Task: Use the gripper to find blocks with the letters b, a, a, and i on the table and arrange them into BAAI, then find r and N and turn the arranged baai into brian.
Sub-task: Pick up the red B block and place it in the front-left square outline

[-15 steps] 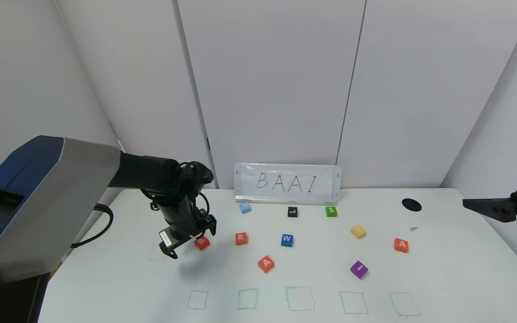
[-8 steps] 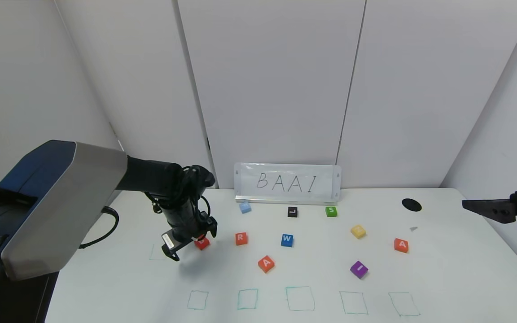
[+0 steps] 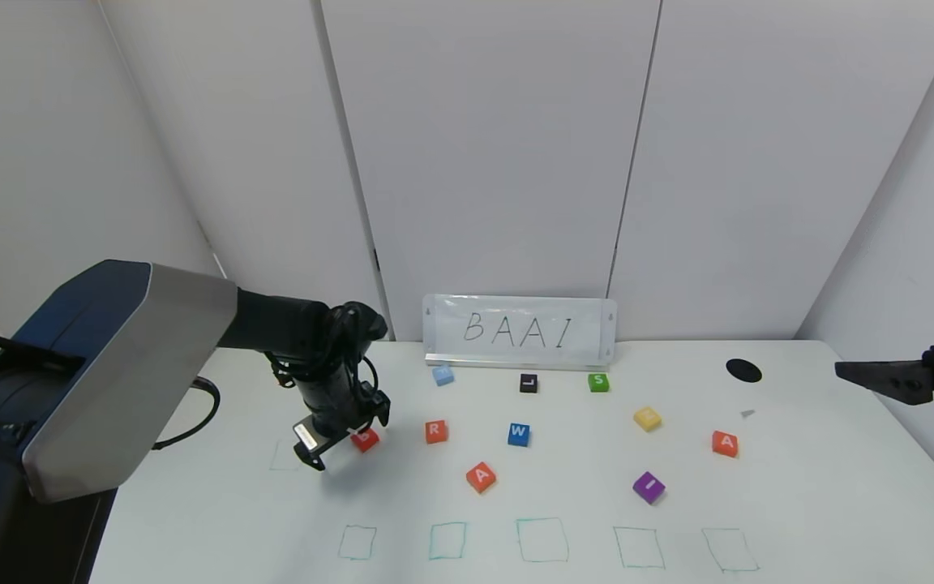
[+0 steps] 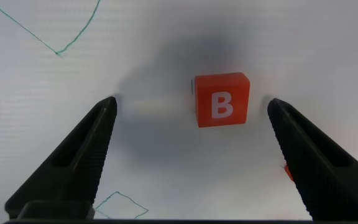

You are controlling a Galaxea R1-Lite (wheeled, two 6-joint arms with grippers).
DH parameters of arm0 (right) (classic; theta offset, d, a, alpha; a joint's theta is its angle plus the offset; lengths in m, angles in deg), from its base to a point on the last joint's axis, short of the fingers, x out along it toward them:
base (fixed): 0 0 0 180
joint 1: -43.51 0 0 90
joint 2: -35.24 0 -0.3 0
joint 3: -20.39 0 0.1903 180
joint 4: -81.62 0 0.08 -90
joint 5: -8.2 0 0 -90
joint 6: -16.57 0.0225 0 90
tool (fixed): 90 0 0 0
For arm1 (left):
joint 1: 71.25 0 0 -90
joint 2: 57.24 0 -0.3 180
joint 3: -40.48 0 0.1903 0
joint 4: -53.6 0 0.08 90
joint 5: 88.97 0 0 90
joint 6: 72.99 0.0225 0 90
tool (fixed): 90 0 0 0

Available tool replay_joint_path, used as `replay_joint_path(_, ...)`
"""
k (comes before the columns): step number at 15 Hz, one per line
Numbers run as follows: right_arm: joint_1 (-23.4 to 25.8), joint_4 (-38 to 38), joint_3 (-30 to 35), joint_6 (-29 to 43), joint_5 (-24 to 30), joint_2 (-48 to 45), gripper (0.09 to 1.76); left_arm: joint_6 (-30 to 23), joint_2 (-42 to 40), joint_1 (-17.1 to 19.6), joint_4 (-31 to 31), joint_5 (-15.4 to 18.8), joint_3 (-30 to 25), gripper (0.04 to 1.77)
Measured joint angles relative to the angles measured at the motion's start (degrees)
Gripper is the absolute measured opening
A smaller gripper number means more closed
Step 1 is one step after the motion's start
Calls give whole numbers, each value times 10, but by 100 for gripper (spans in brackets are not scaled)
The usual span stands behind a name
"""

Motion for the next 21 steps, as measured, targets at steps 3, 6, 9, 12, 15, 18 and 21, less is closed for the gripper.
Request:
replay_joint_path(3,-2,-1,0,0,0,-1,171,0,5,0,0,-5,0,172)
replay_joint_path(6,-3,-1,1,0,2,-2,171,0,7,-4,1,-5,0,126)
replay_joint_path(9,-4,-1,2,0,2,-3,171,0,7,-6,1,-5,1,88)
replay_joint_path(12,-7,-1,4,0,2,-4,171,0,7,-6,1,-5,2,50)
replay_joint_path(15,-8,-1,5,0,1,-3,171,0,7,-6,1,-6,1,51)
replay_joint_path(18,-8,-1,5,0,1,-3,171,1,7,-7,1,-7,1,51)
replay_joint_path(21,-9,-1,6,0,1,-3,171,2,5,-7,0,-10,1,51)
